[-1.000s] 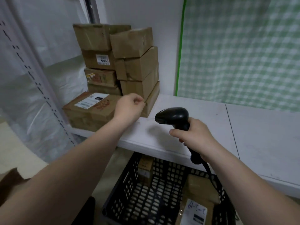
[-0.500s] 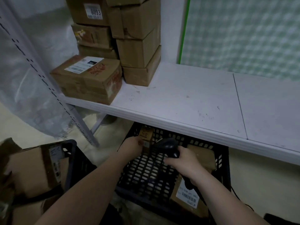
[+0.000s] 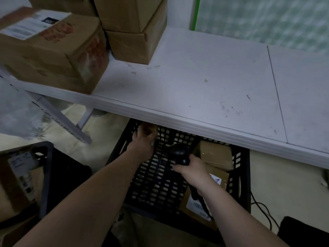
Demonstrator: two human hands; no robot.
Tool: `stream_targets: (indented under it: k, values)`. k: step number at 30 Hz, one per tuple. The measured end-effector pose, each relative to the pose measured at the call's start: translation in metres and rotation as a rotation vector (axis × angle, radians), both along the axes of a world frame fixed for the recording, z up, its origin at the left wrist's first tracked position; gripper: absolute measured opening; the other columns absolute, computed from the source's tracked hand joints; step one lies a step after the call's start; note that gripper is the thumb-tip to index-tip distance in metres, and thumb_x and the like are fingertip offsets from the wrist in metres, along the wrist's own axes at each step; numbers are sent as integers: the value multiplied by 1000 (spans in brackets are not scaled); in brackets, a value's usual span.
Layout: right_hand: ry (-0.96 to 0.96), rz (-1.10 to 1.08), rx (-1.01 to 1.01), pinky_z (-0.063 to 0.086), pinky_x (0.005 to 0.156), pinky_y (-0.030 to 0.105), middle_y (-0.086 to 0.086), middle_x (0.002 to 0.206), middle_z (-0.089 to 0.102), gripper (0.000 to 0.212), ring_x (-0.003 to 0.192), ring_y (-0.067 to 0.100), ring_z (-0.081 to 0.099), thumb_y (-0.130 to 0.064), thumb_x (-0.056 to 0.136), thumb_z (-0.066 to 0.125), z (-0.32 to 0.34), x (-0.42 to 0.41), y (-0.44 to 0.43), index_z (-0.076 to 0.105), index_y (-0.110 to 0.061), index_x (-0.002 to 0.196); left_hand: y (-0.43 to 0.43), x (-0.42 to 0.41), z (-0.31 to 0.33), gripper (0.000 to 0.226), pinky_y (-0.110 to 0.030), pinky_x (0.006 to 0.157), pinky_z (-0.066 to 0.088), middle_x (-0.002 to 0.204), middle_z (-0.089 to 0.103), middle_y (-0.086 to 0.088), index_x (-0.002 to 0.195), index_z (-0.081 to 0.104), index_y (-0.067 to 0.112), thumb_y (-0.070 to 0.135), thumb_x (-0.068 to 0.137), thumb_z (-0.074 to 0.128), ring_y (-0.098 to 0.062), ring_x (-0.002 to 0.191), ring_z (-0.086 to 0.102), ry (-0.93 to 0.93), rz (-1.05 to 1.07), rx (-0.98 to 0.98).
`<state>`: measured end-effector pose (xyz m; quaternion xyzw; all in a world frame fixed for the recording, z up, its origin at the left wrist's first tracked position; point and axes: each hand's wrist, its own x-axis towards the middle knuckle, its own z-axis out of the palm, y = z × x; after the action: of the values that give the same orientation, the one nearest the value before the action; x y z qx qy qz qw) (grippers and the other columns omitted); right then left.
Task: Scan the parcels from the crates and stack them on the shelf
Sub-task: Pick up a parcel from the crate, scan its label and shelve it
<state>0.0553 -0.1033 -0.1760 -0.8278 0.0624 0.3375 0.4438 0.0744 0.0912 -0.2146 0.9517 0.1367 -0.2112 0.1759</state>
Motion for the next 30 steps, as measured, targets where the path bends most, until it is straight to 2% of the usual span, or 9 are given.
stream_targets:
  k: [5,8,12,14,17,22,25,28,30]
  values:
    - [28,-17,-2,52,93,42,6,115,65,48,105,23,62,-28,77,75,-13,8,1,57,-15,120,1,18,-14,55,-52,113,23,156,-22,-22,151,15,38,29,102,36,-48,144,-2,77,7,32]
    - [32,-23,-16,51,94,41,7,115,65,48,106,24,62,-28,78,74,-17,12,1,57,-14,122,-2,19,-18,50,-52,109,27,153,-13,-31,149,15,31,29,103,34,-53,139,7,78,-8,127]
    - [60,-40,15,51,94,40,6,114,65,45,104,23,62,-25,79,73,-20,11,0,57,-15,121,-2,7,-22,42,-47,93,41,153,1,-25,141,24,32,29,101,36,-46,129,28,-16,92,138]
    - [57,-54,26,51,94,41,5,112,65,40,103,23,62,-25,79,74,-20,10,-2,57,-18,115,-1,-1,-21,38,-46,85,41,150,9,-23,136,31,31,25,99,38,-44,122,35,-65,172,87]
    - [39,-61,28,52,92,43,6,110,65,35,101,25,62,-26,77,74,-17,9,-4,54,-22,106,-3,-13,-12,38,-50,87,42,145,20,-22,135,33,30,25,97,40,-44,119,35,-160,295,18]
    - [20,-85,104,54,88,37,3,103,64,29,97,23,63,-18,82,72,1,-2,-11,50,-24,101,3,-31,22,75,-47,102,38,137,42,-23,151,17,20,36,88,56,-43,122,41,-261,577,-219]
    - [-8,-101,152,52,81,30,-2,100,63,33,96,19,62,-17,82,72,15,-14,-15,51,-24,106,8,-49,54,89,-46,101,43,135,52,-12,149,25,18,50,73,57,-38,122,48,-287,728,-365]
    - [-54,-115,207,51,77,27,-7,97,65,33,92,13,62,-17,80,74,29,-27,-18,55,-30,104,13,-71,84,79,-39,92,48,120,59,-5,140,45,17,49,69,59,-30,111,56,-355,869,-513]
    - [-85,-132,237,50,76,26,-8,97,66,34,92,12,62,-16,79,75,39,-36,-19,58,-29,105,16,-84,99,58,-40,84,51,108,65,-3,123,60,17,47,72,62,-25,98,61,-413,928,-624]
